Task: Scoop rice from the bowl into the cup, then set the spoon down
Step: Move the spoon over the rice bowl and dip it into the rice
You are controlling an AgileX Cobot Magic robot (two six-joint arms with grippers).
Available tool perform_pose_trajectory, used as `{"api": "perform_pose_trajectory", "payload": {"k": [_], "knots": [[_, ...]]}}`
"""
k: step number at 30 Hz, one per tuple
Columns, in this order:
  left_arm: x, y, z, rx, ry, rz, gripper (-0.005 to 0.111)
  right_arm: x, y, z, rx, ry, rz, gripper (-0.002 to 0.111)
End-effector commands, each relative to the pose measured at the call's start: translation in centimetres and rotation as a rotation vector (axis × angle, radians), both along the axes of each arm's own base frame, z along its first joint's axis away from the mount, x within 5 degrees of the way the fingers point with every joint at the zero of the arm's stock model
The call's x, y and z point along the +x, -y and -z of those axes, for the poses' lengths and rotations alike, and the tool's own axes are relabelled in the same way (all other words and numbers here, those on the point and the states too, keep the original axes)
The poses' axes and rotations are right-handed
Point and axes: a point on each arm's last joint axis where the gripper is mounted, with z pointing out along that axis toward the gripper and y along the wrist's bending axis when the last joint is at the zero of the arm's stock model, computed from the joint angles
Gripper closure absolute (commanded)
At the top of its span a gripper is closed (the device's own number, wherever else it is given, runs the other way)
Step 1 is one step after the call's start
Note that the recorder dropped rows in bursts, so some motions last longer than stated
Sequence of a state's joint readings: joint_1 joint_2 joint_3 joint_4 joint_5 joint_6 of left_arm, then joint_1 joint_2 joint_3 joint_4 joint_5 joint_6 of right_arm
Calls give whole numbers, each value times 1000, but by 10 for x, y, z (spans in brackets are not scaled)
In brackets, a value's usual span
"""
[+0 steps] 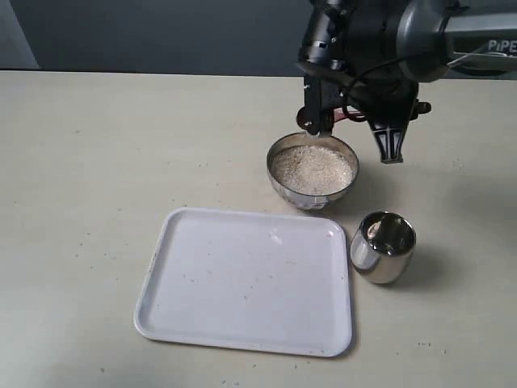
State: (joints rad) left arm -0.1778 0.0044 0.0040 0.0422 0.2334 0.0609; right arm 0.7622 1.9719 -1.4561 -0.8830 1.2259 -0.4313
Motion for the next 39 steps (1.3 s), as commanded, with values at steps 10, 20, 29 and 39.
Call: {"api": "perform_pose_trajectory", "payload": {"k": [10, 20, 29, 39], "knots": [[0, 0, -2, -7, 9, 3, 106, -2, -8, 11, -30, -22, -34, 108], [0, 0, -2, -7, 9, 3, 106, 11, -5, -3, -227, 77, -177, 108], [0, 0, -2, -7, 9, 3, 106, 7, -5, 1, -238, -2, -207, 108], [0, 0, -2, -7, 9, 3, 106, 10, -9, 31, -266, -77, -206, 108]]}}
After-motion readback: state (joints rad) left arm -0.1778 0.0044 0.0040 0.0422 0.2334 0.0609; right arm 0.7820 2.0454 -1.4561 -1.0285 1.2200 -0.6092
